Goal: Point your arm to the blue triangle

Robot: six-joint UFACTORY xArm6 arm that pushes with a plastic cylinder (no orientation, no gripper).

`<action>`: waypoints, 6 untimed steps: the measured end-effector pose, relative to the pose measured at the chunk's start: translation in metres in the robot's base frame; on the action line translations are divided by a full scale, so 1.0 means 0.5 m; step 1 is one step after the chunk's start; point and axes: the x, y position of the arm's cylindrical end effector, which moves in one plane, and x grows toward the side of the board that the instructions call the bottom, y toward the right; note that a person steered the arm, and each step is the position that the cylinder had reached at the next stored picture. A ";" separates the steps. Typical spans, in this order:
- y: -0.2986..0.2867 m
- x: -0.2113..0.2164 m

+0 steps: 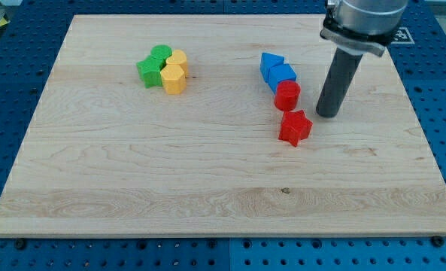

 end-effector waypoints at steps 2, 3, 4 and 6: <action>0.000 -0.190; -0.057 -0.270; -0.187 -0.296; -0.336 -0.244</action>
